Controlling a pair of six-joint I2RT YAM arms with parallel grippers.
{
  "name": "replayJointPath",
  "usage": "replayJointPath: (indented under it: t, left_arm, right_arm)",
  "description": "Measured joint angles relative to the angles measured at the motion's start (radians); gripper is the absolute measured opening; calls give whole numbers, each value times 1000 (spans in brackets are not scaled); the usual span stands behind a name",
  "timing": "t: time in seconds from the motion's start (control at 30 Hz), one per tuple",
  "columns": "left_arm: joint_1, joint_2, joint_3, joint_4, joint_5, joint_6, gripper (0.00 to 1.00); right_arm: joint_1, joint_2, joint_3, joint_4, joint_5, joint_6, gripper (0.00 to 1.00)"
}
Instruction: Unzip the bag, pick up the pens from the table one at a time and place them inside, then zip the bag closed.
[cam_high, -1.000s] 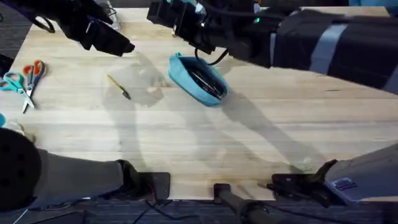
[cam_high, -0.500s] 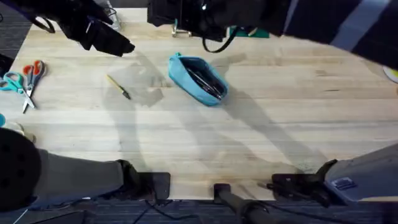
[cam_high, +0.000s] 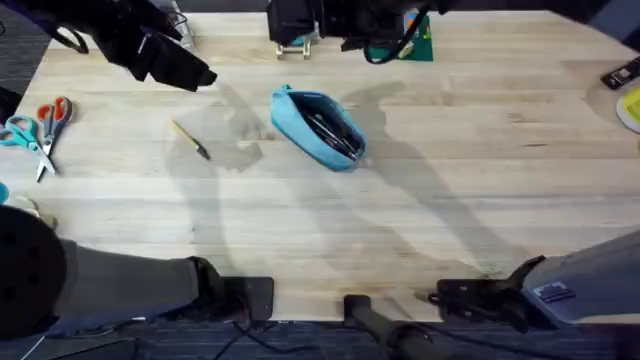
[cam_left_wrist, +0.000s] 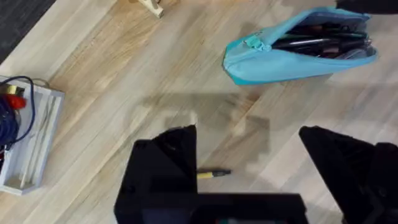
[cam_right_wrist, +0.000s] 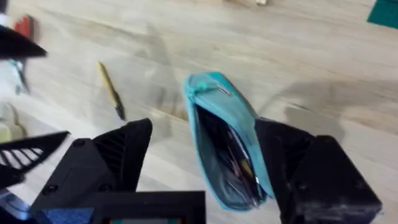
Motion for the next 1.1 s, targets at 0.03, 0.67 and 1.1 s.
replayJointPath:
  t: [0.03,0.67,1.1]
  left_arm:
    - [0,0,0,0,0,0,993]
    - [0,49,0,-15,20,0,993]
    - [55,54,0,-35,171,213,993]
  right_arm:
    - [-1,0,0,-14,0,-11,998]
    - [-5,0,1,-96,0,-190,997]
    - [-4,0,1,-107,0,-253,998]
